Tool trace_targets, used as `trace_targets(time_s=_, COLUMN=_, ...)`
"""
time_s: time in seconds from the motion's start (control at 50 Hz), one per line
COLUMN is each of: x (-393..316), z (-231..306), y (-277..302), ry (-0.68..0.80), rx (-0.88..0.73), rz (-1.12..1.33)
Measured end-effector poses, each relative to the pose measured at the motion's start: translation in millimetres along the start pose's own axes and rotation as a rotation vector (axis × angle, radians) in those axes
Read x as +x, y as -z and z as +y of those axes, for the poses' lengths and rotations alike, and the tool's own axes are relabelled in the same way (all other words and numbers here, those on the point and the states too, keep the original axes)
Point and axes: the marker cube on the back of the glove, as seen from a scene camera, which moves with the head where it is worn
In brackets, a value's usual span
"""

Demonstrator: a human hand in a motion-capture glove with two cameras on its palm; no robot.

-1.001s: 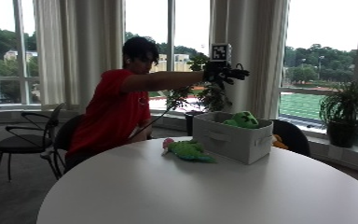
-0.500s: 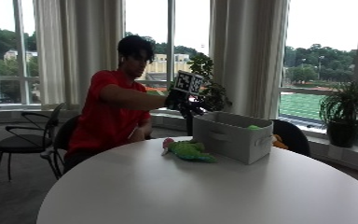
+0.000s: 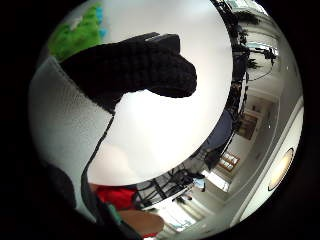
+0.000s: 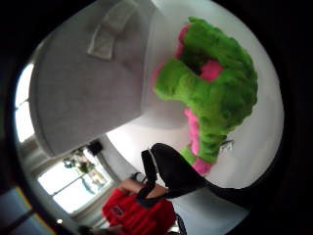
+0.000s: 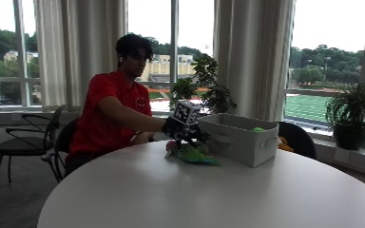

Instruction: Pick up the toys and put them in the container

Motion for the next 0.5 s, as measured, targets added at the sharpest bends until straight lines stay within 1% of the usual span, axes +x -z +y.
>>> trace_targets(time_s=0.12, x=-7, z=-7, y=-26, ry=-0.003, rx=-0.065, rz=0.018)
trace_targets(time_s=0.2, x=-5, z=-12, y=-33, ry=-0.019, rx=-0.099, rz=0.027)
trace_targets(time_s=0.24, x=-5, z=-14, y=-37, ry=-0.018, rx=-0.102, rz=0.030)
trace_targets(time_s=0.38, x=-52, z=-4, y=-58, ry=0.001, rx=-0.085, rz=0.004)
trace_targets(time_s=0.5, x=-45, z=-8, y=-57, ry=0.013, rx=-0.098, rz=0.020)
